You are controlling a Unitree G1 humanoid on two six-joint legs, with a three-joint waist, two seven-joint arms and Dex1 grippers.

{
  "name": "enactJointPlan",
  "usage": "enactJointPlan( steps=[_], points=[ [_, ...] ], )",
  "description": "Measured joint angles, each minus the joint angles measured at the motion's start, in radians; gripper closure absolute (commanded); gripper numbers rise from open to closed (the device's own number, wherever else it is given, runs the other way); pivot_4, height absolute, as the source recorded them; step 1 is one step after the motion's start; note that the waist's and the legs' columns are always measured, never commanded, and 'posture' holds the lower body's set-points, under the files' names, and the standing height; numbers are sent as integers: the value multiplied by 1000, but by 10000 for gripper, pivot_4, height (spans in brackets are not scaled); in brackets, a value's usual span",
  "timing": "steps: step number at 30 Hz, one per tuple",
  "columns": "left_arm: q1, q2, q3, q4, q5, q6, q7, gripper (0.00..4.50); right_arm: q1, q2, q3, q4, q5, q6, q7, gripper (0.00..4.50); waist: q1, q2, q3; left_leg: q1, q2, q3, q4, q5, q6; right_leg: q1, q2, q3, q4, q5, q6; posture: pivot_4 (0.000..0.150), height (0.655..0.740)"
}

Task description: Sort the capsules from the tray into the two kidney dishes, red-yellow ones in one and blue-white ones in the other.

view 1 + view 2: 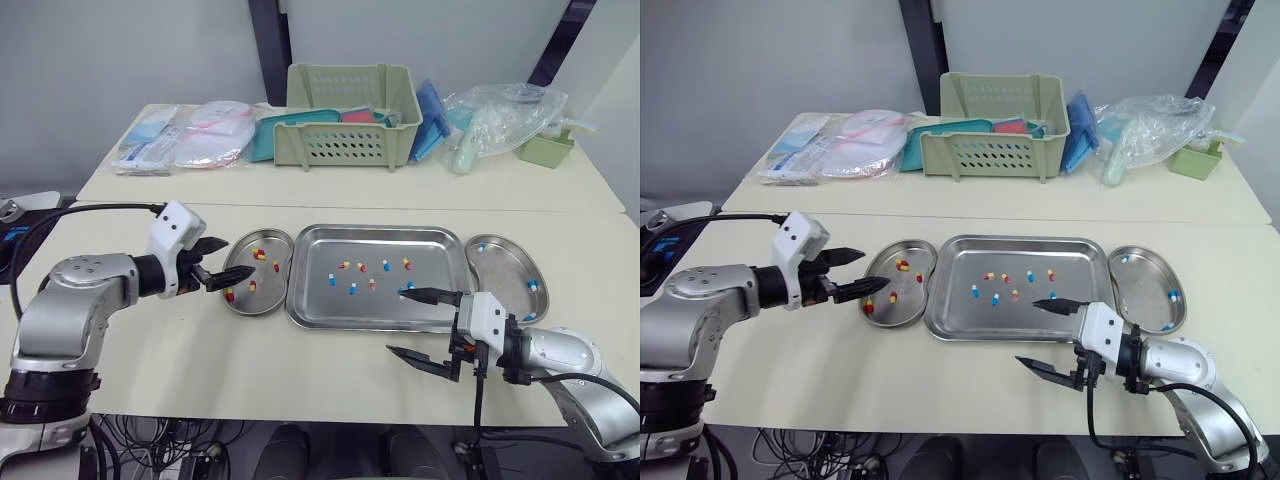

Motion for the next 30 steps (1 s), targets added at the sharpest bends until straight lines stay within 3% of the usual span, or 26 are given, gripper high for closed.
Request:
enactJointPlan(
  steps=[8, 14, 21, 30],
  points=[
    [282, 15, 206, 42, 18, -191, -3, 1150, 159, -119, -353, 39, 60, 58, 19, 0, 7, 0, 0, 1, 0, 1, -1, 0, 0, 1, -1, 1, -1, 0, 0, 1500, 7400],
    [478, -15, 303, 134, 24, -361, -27, 1150, 329, -250, -609, 333, 2, -28, 185, 0, 6, 0, 0, 3, 0, 5, -3, 0, 0, 1, -1, 3, -2, 0, 0, 1500, 7400],
    [580, -74, 327, 174, 18, -476, -20, 1150, 317, -318, -652, 603, -73, -156, 291, 0, -1, -1, 0, 7, 1, 8, -4, 0, 0, 3, -1, 6, -1, 0, 0, 1500, 7400],
    [694, -132, 326, 70, -46, -509, -36, 1150, 210, -350, -603, 697, -99, -185, 315, 0, -3, -2, 1, 7, 1, 8, -5, 0, 0, 3, -1, 7, -2, 0, 0, 1500, 7400]
  ],
)
